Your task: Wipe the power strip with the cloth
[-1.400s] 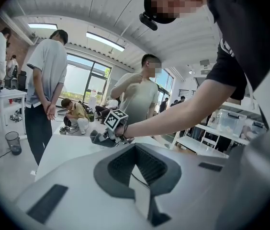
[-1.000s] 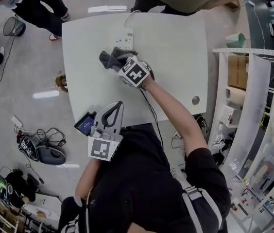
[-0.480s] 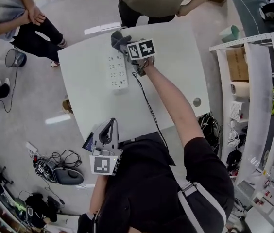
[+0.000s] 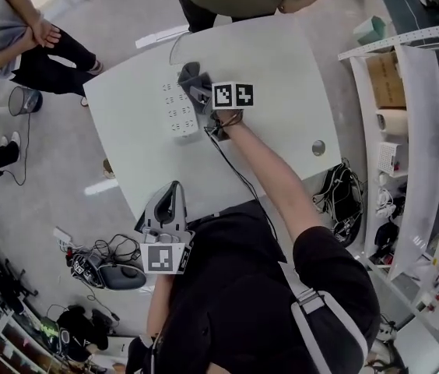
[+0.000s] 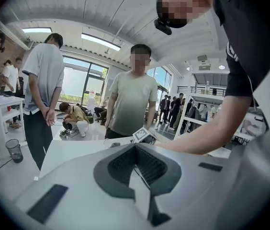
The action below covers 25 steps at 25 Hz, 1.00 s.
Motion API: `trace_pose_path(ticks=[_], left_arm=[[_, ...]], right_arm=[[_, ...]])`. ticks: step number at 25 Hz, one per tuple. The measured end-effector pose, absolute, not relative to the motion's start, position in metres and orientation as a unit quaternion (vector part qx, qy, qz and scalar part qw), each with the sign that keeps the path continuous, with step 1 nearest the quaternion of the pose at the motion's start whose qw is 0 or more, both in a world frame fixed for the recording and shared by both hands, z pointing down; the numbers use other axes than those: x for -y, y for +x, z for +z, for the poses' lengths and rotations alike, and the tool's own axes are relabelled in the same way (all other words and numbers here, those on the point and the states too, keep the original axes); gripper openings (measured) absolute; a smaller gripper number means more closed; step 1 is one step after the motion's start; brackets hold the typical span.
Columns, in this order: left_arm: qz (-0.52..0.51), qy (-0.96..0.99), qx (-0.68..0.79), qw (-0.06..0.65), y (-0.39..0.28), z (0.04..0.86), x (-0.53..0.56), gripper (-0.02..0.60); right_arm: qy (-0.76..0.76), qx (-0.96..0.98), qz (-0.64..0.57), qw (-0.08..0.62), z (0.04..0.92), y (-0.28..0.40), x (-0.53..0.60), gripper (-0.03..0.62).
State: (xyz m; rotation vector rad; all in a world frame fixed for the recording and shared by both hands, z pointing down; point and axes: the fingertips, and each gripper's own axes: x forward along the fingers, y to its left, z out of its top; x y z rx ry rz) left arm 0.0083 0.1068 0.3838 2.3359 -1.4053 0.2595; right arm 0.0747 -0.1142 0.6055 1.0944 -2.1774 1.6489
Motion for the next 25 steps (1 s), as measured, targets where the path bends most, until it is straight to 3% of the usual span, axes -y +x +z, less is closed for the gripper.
trace_pose_path(ticks=[7,11,14,22,25], left_arm=[[0.091,0.845,0.49,0.193,0.019,0.382,-0.106,0.041],[0.083,0.841,0.497,0.196,0.023,0.381,-0.112,0.041],[0.077,0.835,0.506,0.204,0.028,0.383,-0.111,0.041],[0.084,0.832,0.508,0.204,0.031,0.386,-0.12,0.041],[0.091,0.793,0.536,0.273,0.041,0.399,-0.12,0.041]], right_arm=[[0.37,0.708,0.6,0.051,0.607,0.069,0.024,0.11],[0.316,0.727,0.602,0.092,0.599,0.066,-0.014,0.11],[0.31,0.798,0.5,0.131,0.566,0.07,0.038,0.11],[0.25,0.86,0.151,0.418,0.558,-0.039,0.213,0.11],[0.205,0.821,-0.018,0.533,0.572,-0.037,0.236,0.11]])
